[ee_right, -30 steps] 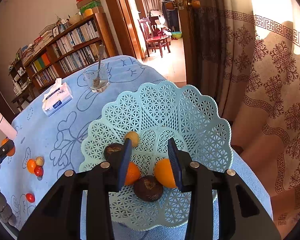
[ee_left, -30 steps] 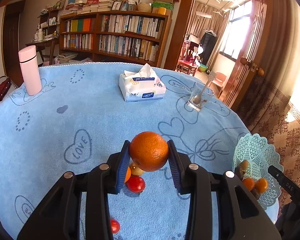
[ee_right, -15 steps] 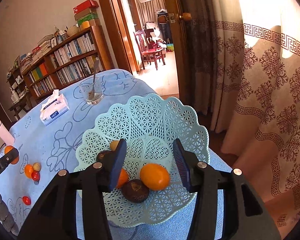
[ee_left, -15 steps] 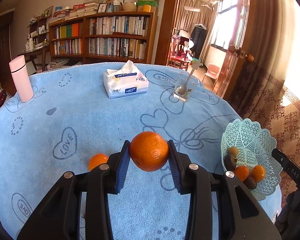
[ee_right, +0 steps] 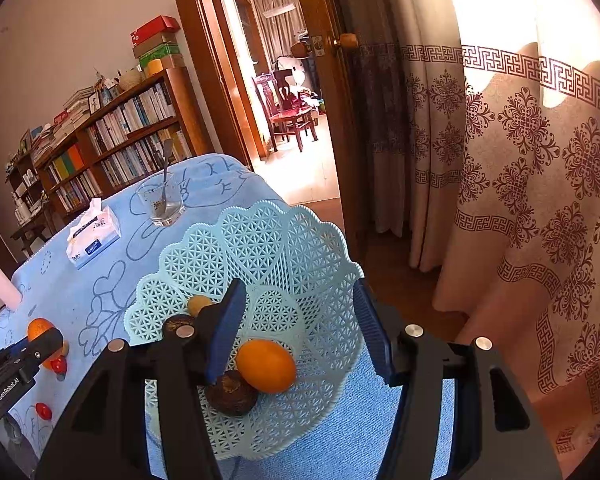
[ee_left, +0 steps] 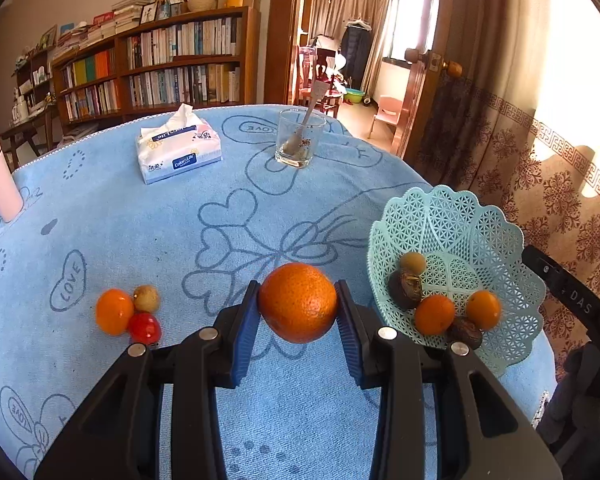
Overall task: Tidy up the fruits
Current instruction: 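Carry the mandarin into the teal basket and open the left tool, then move both open tools from the basket back over the loose fruit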
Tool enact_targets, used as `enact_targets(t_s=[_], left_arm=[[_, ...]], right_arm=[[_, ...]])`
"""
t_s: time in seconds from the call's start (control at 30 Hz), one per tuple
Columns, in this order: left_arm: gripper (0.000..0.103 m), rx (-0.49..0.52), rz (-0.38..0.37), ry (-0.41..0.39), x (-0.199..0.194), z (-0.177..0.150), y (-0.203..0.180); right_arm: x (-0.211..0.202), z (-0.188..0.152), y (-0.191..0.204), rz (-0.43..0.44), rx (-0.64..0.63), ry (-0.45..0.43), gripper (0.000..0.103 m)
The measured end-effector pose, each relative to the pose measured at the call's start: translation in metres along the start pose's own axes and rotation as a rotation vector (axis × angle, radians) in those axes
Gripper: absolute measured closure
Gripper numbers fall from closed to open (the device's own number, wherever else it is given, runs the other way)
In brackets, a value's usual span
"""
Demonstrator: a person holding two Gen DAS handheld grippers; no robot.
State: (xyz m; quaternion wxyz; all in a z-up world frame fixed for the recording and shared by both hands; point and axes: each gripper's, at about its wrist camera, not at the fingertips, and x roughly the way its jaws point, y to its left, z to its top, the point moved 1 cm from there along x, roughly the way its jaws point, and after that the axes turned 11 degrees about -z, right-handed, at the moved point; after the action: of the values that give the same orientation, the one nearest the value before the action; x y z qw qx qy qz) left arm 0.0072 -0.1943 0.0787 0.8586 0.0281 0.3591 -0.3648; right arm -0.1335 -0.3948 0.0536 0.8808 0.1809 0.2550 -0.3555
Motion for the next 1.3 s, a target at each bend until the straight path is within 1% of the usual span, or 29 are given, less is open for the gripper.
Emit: enact_targets(t_s=[0.3, 0.53, 0.73, 0.77, 0.8, 0.87, 1.03, 1.07, 1.17, 1.23, 1.3], left_arm=[[0.066, 0.058, -0.075, 0.054, 0.024, -0.008, -0.036], [0.066, 0.077, -0.123, 0.083, 0.037, -0.011, -0.051], [0.065, 0.094, -0.157, 0.090, 0.040, -0.012, -0.063], [0.063, 0.092, -0.163, 0.086, 0.040, -0.012, -0.063], [0.054, 0.089, -0.166, 0.082, 0.040, -0.012, -0.064], [0.045, 0.076, -0.175, 0.065, 0.036, -0.010, -0.062], [0.045, 0.061, -0.150, 0.035, 0.026, -0.004, -0.050], [0.044, 0.055, -0.143, 0.030, 0.023, -0.003, -0.046], [0.037, 0.029, -0.113, 0.008, 0.016, 0.001, -0.034], [0.036, 0.010, -0.093, -0.003, 0.011, 0.004, -0.025], [0.033, -0.009, -0.070, -0.015, 0.006, 0.005, -0.014]], right_arm=[[0.003, 0.003, -0.006, 0.019, 0.018, 0.003, 0.046], [0.005, 0.003, -0.009, 0.022, 0.027, 0.013, 0.045], [0.005, 0.003, -0.007, 0.031, 0.025, 0.017, 0.045], [0.005, 0.003, -0.007, 0.031, 0.025, 0.017, 0.045], [0.004, 0.003, -0.007, 0.031, 0.026, 0.016, 0.045], [0.004, 0.003, -0.007, 0.031, 0.029, 0.017, 0.045], [0.001, 0.005, -0.009, 0.036, 0.044, 0.012, 0.045], [0.000, 0.005, -0.009, 0.038, 0.044, 0.011, 0.045], [-0.003, 0.005, -0.006, 0.046, 0.040, 0.007, 0.045], [-0.005, 0.004, -0.004, 0.053, 0.036, 0.007, 0.045], [-0.006, 0.003, -0.003, 0.058, 0.032, 0.007, 0.045]])
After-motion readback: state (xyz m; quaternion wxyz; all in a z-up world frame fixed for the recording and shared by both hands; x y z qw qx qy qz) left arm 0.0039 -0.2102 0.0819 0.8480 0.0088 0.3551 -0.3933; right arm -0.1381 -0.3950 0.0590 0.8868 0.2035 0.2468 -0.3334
